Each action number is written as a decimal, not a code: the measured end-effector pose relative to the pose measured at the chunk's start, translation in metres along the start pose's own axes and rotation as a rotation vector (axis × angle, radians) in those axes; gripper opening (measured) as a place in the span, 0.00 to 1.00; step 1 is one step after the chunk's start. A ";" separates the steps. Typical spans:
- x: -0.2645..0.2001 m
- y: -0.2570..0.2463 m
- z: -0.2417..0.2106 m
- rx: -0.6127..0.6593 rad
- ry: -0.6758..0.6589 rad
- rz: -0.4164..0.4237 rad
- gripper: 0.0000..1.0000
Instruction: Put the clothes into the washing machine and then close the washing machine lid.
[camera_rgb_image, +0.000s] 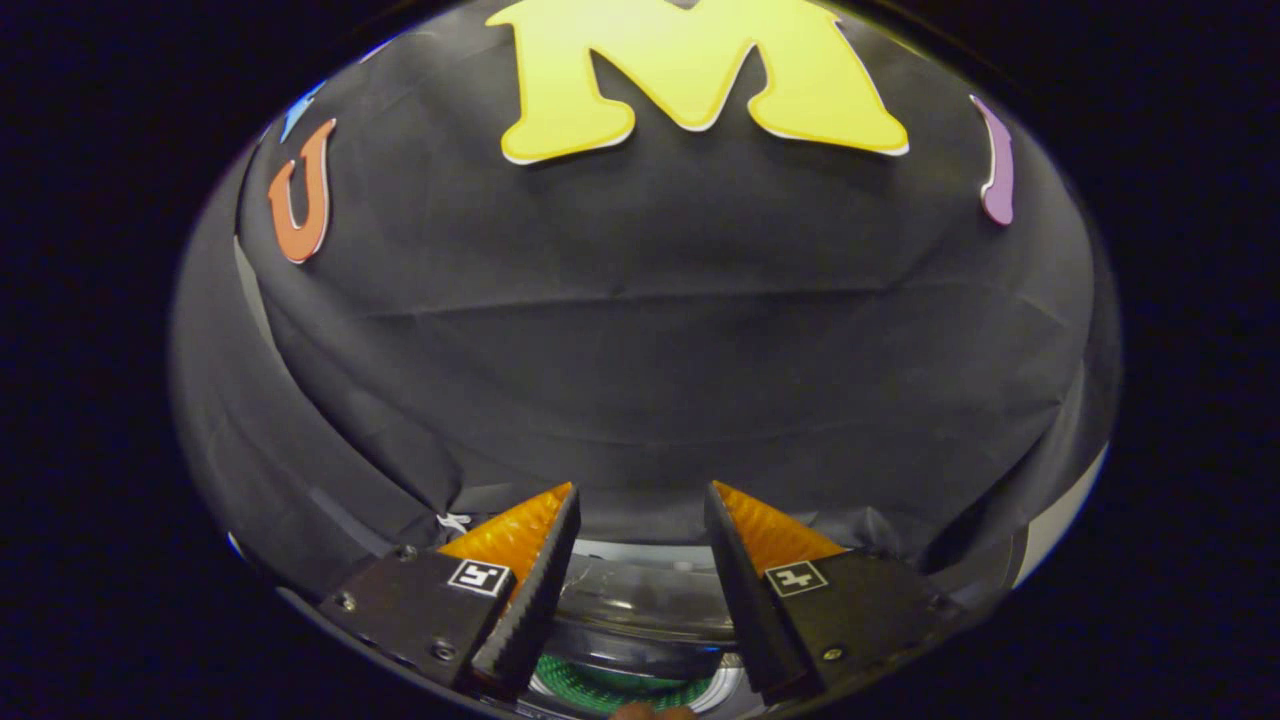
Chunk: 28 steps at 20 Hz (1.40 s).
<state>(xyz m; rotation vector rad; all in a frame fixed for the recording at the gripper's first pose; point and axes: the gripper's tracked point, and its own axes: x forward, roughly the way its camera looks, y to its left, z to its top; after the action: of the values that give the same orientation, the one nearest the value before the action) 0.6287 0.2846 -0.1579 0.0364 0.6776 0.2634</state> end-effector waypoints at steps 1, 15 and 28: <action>-0.002 0.000 -0.001 -0.003 -0.001 0.009 0.79; -0.032 0.009 -0.015 -0.069 -0.228 0.038 0.79; -0.068 0.017 -0.055 -0.097 -0.354 0.007 0.79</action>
<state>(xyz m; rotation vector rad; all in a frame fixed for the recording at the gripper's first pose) 0.5394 0.2809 -0.1569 -0.0071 0.3127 0.2879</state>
